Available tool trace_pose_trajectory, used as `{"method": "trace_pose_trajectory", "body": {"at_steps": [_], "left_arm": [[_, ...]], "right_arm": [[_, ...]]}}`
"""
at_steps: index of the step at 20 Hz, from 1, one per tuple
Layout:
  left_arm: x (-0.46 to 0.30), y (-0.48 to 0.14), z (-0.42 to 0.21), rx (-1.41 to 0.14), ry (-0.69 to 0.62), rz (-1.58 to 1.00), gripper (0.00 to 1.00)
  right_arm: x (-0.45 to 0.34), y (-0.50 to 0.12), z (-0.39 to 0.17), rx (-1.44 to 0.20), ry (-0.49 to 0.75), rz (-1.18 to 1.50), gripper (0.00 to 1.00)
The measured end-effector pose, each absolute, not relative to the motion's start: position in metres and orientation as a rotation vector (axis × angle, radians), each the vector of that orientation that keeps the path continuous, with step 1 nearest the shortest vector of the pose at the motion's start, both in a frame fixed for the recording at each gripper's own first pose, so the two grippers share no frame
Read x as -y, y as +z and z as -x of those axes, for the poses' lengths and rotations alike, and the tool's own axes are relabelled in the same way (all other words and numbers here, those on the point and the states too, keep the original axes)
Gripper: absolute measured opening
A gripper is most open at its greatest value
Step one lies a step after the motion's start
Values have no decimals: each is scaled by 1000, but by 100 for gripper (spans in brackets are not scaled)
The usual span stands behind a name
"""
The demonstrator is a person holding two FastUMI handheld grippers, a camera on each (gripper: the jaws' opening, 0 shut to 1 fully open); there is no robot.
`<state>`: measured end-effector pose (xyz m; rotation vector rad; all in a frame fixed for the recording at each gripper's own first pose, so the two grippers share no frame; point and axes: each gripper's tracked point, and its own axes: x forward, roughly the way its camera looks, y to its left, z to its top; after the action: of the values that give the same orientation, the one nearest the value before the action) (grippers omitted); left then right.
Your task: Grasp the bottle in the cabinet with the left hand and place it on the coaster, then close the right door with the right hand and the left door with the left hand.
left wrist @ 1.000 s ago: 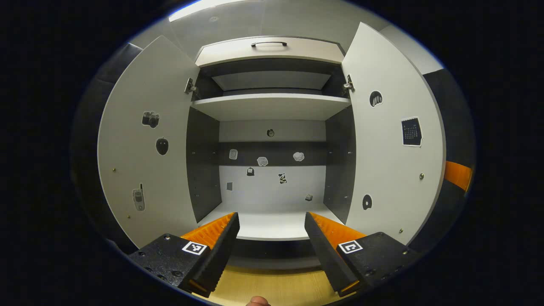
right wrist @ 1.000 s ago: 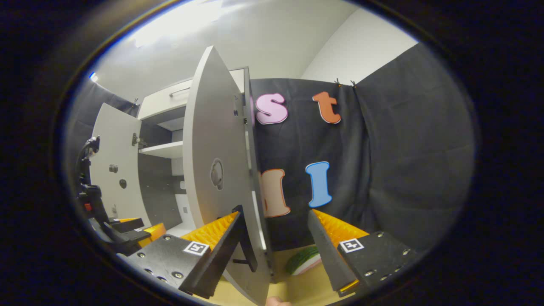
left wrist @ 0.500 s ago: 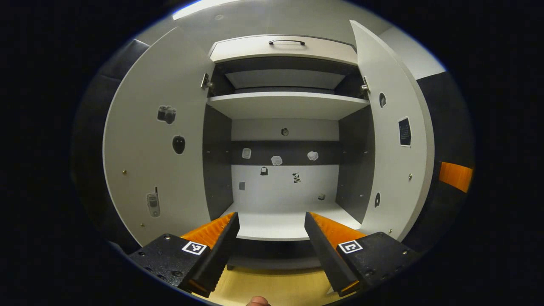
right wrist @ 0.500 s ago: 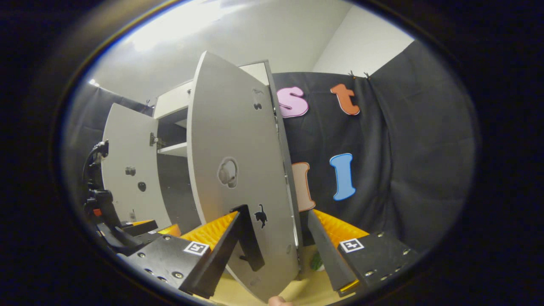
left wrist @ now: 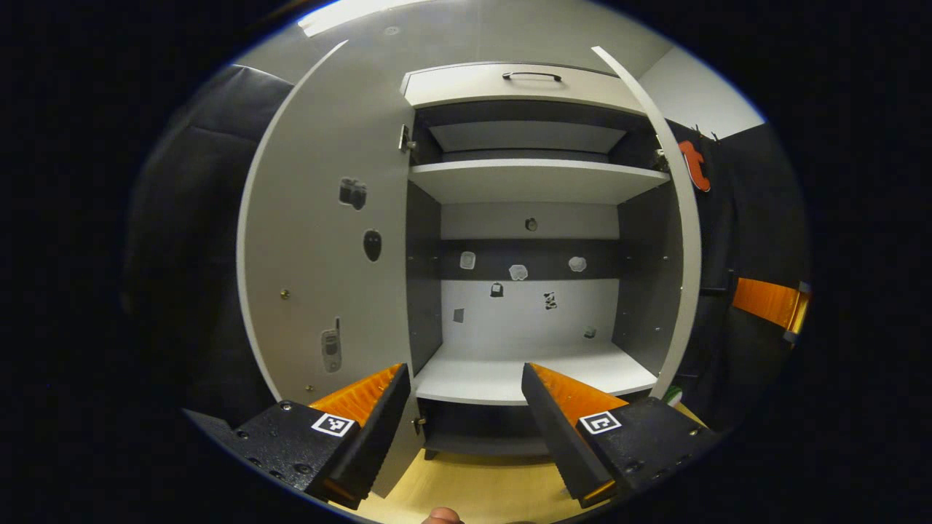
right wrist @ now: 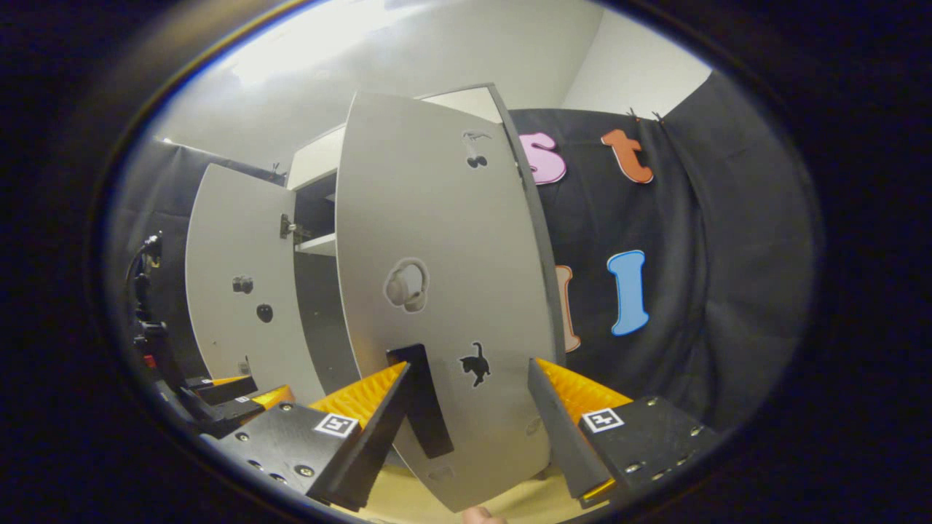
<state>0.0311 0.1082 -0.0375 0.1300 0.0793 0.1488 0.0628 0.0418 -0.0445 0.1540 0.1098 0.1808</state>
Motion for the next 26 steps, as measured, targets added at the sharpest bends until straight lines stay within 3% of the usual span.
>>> {"method": "trace_pose_trajectory", "body": {"at_steps": [10, 23, 25, 26], "left_arm": [[-172, -28, 14, -67, 312, -70, 93], [-273, -9, 53, -21, 542, -42, 96], [-286, -6, 54, -16, 559, -43, 93], [-292, -5, 54, -12, 560, -41, 97]], "right_arm": [[-68, -54, -84, -125, 235, -142, 96], [-88, -63, -99, -138, 265, -109, 96], [-88, -64, -101, -139, 256, -107, 96], [-89, -64, -100, -139, 252, -106, 96]]}}
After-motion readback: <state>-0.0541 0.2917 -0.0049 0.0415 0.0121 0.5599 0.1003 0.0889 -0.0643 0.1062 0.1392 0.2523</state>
